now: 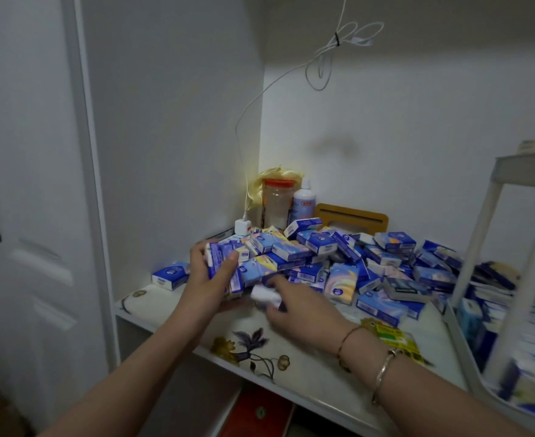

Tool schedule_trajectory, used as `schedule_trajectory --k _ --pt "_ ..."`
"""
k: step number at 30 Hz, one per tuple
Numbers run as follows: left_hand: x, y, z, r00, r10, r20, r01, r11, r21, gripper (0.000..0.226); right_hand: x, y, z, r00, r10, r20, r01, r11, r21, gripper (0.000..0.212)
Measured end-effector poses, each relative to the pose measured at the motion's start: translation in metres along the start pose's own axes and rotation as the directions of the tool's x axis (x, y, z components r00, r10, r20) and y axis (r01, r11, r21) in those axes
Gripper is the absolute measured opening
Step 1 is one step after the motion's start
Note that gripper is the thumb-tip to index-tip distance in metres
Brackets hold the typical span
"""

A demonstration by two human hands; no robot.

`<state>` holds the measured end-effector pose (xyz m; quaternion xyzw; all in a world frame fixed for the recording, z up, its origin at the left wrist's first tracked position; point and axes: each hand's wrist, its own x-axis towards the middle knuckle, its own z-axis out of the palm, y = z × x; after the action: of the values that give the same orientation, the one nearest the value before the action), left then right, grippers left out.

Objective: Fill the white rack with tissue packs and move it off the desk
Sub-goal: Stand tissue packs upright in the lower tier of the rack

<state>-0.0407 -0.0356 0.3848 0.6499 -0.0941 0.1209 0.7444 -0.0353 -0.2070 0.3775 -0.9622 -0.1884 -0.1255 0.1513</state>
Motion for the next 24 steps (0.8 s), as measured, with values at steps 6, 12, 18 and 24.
schedule_trajectory --k 6,12,18,24 --pt "-0.019 0.002 0.036 0.963 0.219 0.159 -0.252 0.940 0.231 0.065 -0.026 0.020 -0.059 0.937 0.310 -0.162 -0.205 0.862 0.464 0.030" --pt "-0.043 0.021 0.100 0.879 0.342 0.332 -0.423 0.880 0.216 0.064 -0.085 0.014 -0.116 0.908 0.393 -0.144 -0.143 0.614 0.776 0.017" --pt "-0.078 0.052 0.174 0.741 0.521 0.424 -0.631 0.756 0.173 0.046 -0.161 0.029 -0.164 0.894 0.407 -0.187 -0.139 0.649 0.748 0.052" --pt "-0.114 0.070 0.255 0.619 0.596 0.511 -0.758 0.624 0.190 0.045 -0.227 0.062 -0.197 0.792 0.538 -0.290 -0.196 0.673 0.713 0.058"
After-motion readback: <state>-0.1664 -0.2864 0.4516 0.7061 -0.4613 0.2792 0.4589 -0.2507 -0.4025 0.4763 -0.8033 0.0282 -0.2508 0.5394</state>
